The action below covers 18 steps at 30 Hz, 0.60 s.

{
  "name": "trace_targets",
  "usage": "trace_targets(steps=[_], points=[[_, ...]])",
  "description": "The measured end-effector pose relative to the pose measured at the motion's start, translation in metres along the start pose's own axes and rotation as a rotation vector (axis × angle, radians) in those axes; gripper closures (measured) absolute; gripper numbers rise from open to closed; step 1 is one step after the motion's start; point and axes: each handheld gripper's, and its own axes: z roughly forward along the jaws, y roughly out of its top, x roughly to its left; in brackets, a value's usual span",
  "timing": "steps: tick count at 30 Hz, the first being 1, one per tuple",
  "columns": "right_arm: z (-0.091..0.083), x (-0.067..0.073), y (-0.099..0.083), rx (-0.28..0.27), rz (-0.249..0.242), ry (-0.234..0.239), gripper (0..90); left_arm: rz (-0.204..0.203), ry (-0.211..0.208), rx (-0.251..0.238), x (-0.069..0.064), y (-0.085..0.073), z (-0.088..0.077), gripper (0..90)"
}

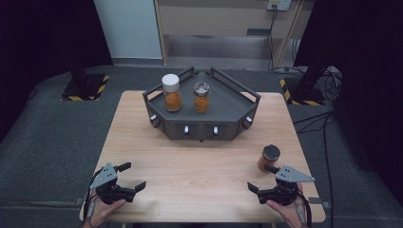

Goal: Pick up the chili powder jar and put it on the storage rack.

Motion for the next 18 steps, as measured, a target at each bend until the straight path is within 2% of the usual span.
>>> trace_targets(steps=[12, 18], points=[[-0.004, 0.004, 0.003, -0.02, -0.005, -0.008, 3.4, -0.004, -0.001, 0.0, 0.0, 0.0, 0.0, 1.7], [-0.008, 0.007, 0.009, -0.025, -0.006, -0.001, 3.3, -0.004, -0.003, 0.003, 0.001, 0.0, 0.0, 1.7]])
